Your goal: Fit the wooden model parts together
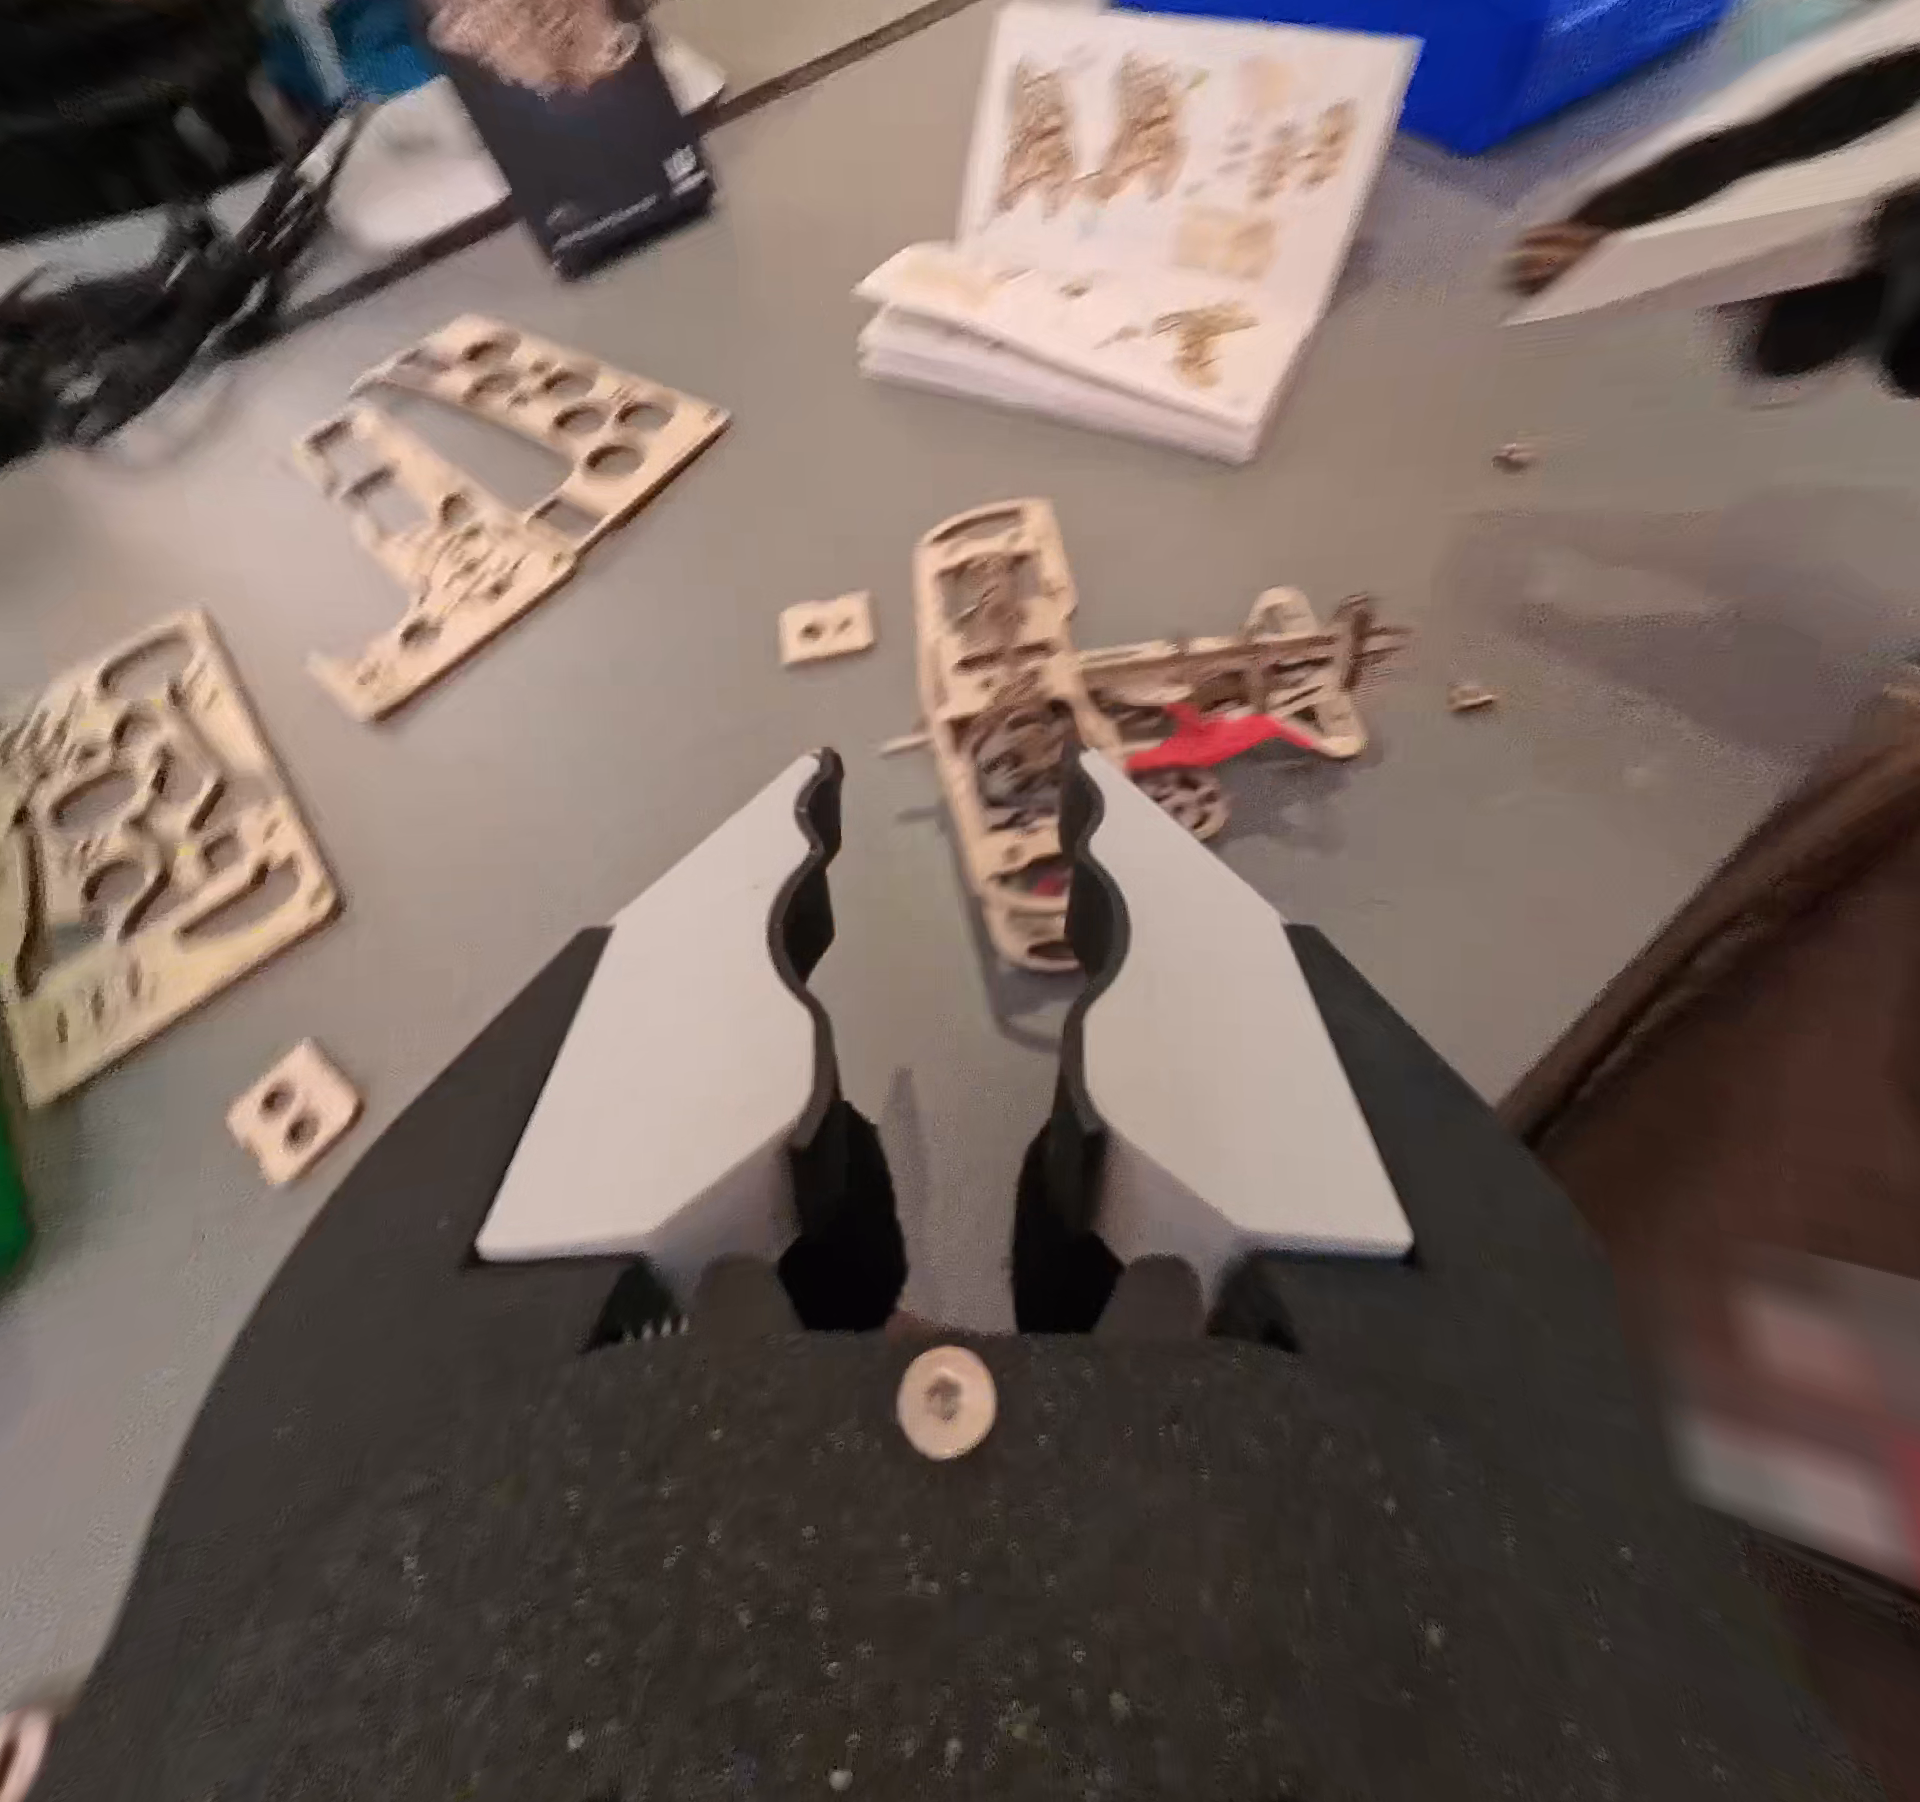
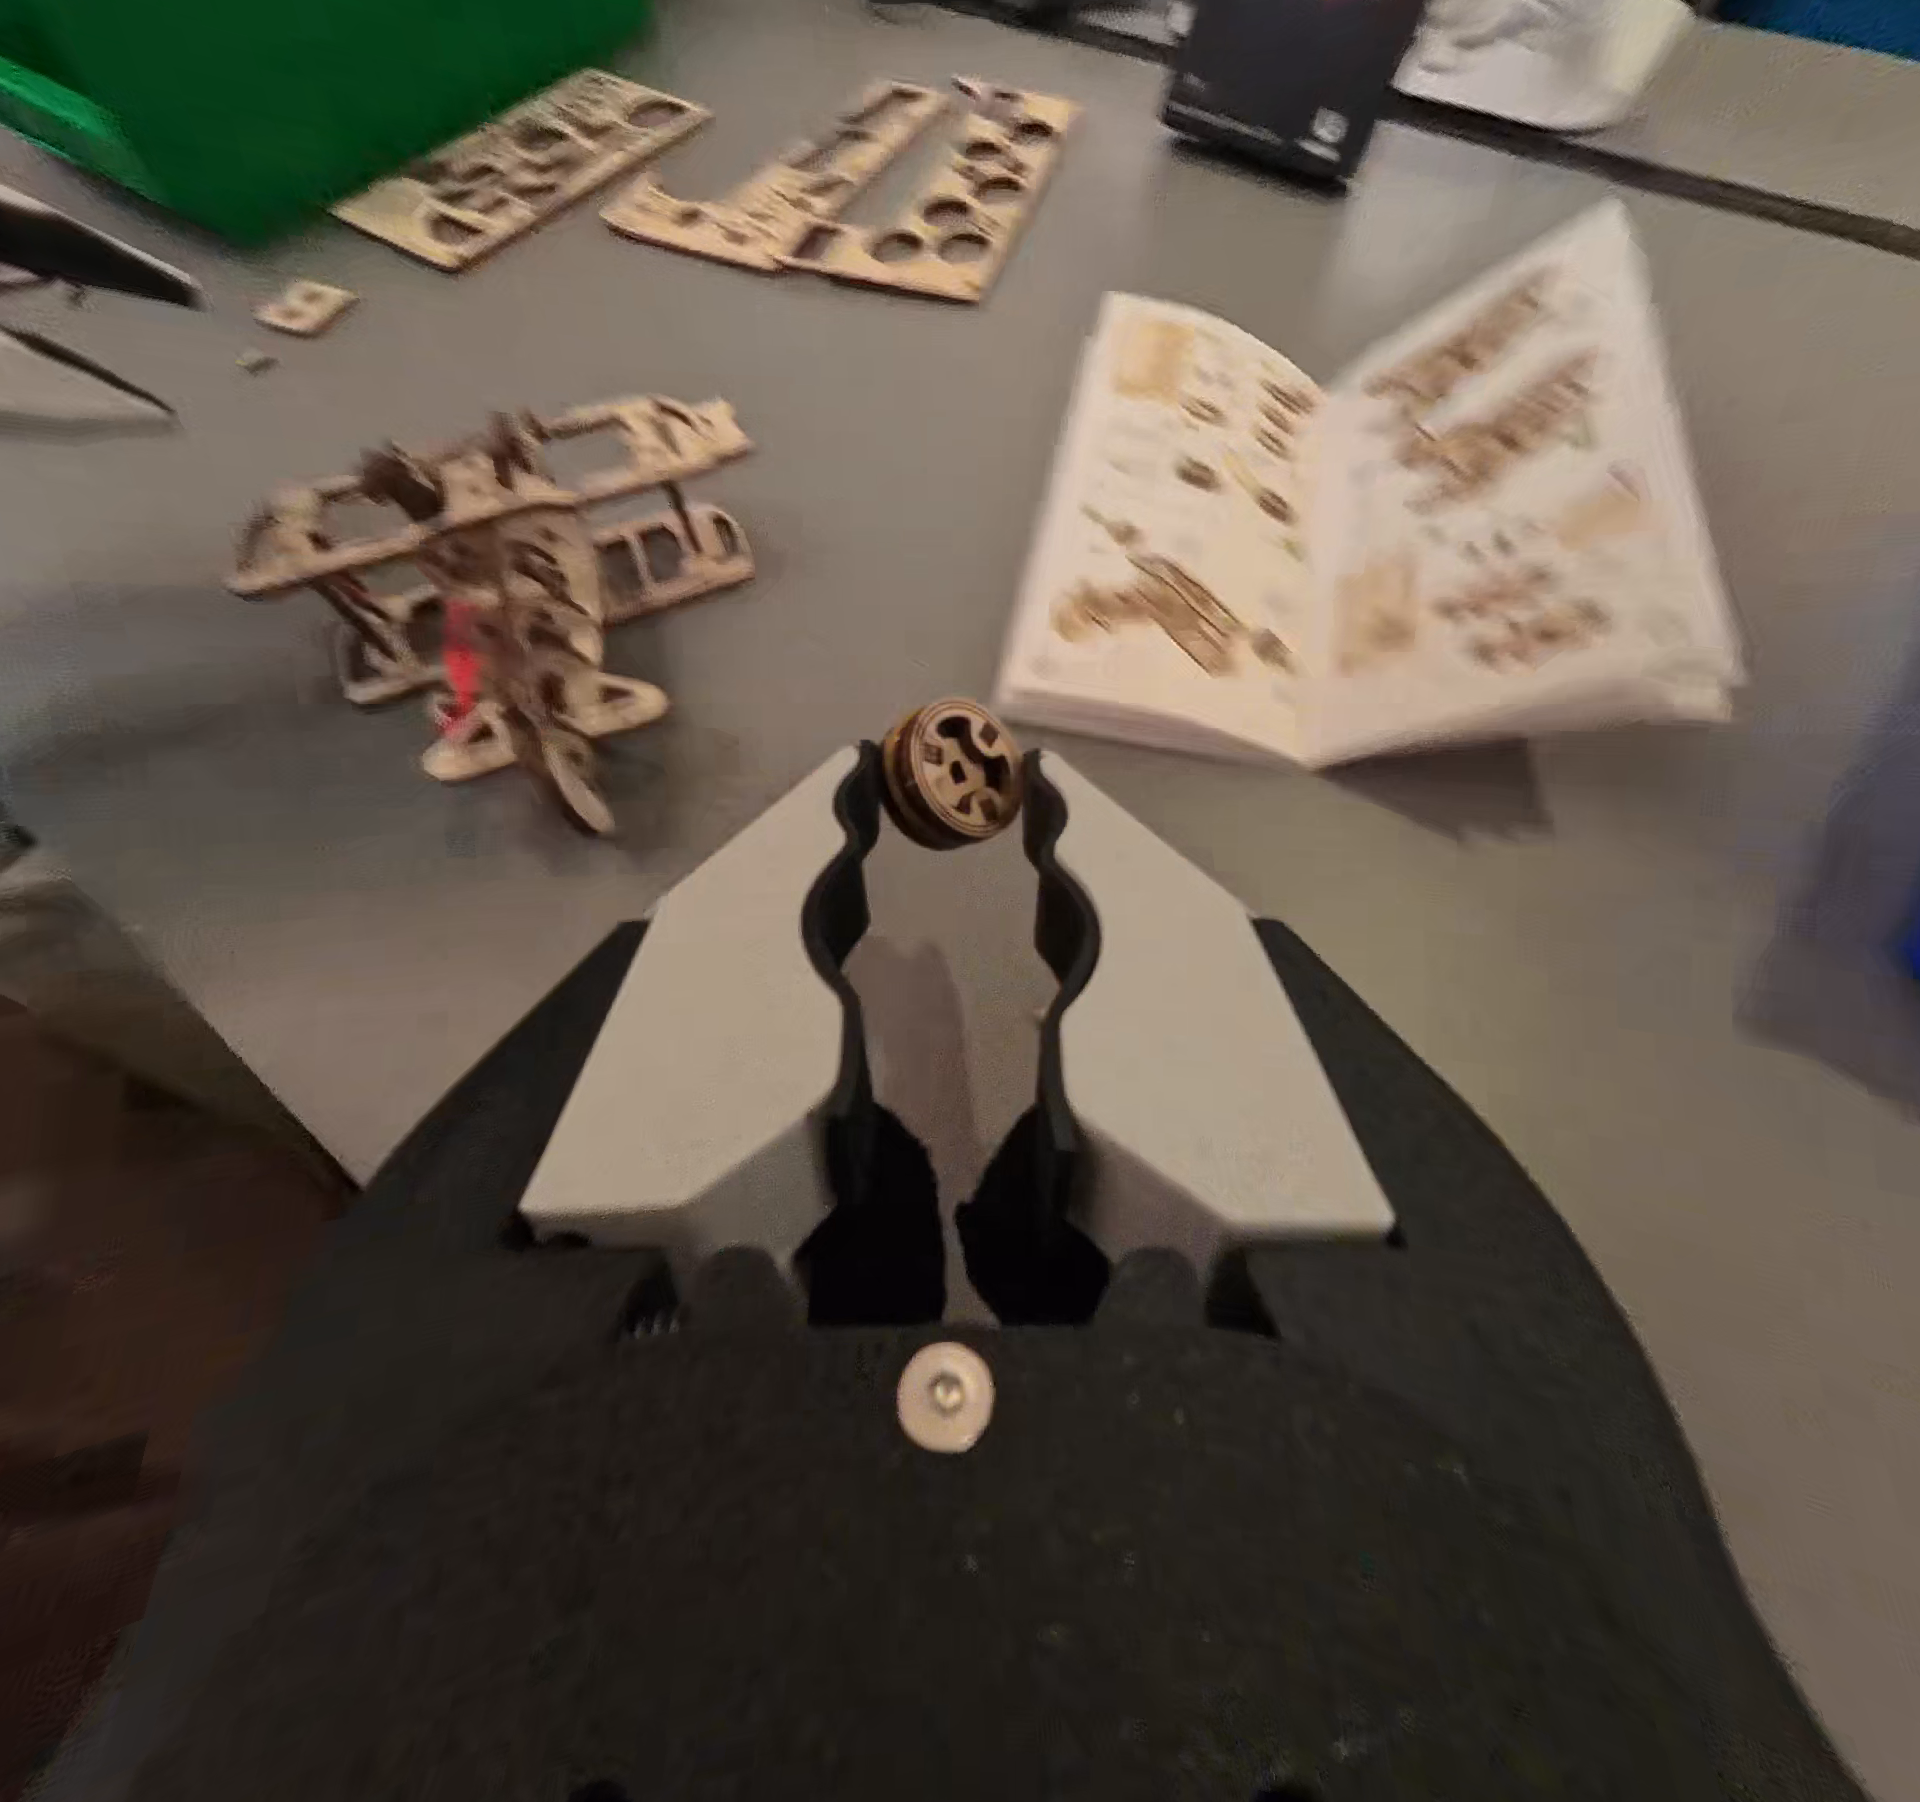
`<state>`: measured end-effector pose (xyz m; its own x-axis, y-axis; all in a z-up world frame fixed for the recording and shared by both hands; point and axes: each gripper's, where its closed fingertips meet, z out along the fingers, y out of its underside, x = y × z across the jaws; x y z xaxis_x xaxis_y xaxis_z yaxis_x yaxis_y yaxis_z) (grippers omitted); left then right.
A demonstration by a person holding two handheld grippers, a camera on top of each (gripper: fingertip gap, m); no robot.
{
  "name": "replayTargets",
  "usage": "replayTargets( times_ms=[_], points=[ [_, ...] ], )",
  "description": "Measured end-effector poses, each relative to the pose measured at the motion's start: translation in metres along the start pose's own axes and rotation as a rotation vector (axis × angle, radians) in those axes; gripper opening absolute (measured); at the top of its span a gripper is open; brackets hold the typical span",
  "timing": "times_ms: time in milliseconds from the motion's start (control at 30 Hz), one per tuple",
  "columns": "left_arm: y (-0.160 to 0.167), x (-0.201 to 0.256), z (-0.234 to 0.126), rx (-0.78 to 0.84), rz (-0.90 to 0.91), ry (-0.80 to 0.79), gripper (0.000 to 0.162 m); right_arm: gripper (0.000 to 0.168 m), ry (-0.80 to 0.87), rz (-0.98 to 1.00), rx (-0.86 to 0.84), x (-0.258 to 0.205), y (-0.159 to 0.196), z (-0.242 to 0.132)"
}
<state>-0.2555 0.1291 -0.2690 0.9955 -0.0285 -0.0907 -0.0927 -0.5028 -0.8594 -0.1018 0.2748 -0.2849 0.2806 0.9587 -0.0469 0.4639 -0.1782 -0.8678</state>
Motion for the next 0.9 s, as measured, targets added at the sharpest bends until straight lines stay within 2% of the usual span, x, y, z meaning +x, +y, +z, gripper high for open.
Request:
replayTargets(
  times_ms=[133, 267, 367, 500, 733, 900],
  points=[
    [0.030, -0.041, -0.007, -0.075, -0.073, -0.165, 0.038, 0.026, 0.093, 0.080, -0.007, 0.039, 0.027, -0.018],
    [0.050, -0.063, -0.011, -0.058, -0.200, -0.255, 0.038, 0.026, 0.302, 0.041, 0.035, 0.084, 0.039, -0.030],
    [0.051, -0.073, -0.009, 0.014, -0.191, -0.326, 0.038, 0.026, 0.377, 0.013, 0.068, 0.099, 0.039, -0.034],
    [0.050, -0.072, 0.005, 0.029, -0.211, -0.302, 0.039, 0.026, 0.410, -0.035, 0.060, 0.109, 0.035, -0.028],
    [0.048, -0.088, 0.023, -0.007, -0.230, -0.322, 0.037, 0.026, 0.268, 0.039, -0.052, 0.108, 0.047, -0.006],
    [0.062, -0.082, 0.044, -0.133, -0.271, -0.213, 0.037, 0.026, 0.183, 0.128, -0.082, 0.107, 0.052, -0.002]
  ],
)
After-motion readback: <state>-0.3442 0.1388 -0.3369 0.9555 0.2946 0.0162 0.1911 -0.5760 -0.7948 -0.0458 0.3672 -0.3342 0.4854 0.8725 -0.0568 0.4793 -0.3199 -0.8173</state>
